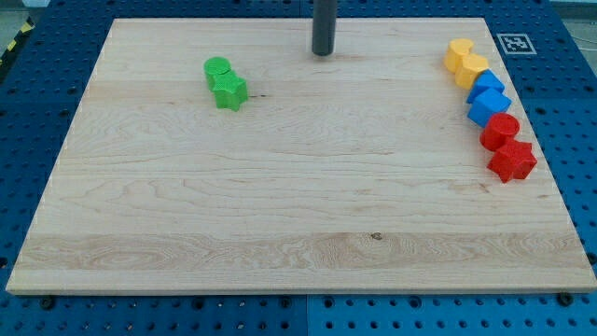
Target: Move your arm left to the green blocks
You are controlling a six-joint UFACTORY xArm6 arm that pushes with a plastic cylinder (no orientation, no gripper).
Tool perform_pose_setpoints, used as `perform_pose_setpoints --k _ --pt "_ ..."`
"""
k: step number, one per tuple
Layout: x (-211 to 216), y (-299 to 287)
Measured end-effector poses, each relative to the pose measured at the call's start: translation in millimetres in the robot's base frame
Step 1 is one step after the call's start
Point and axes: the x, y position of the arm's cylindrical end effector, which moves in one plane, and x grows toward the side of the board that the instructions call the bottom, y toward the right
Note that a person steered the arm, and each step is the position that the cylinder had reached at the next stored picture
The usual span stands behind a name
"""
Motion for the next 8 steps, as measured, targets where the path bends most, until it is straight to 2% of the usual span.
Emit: perform_pose_setpoints --k 3,4,5,8 --pt "-12.6 -156.5" --pt "5.1 -187.9" --pt "32.2 -197.9" --pt "43.0 -197.5"
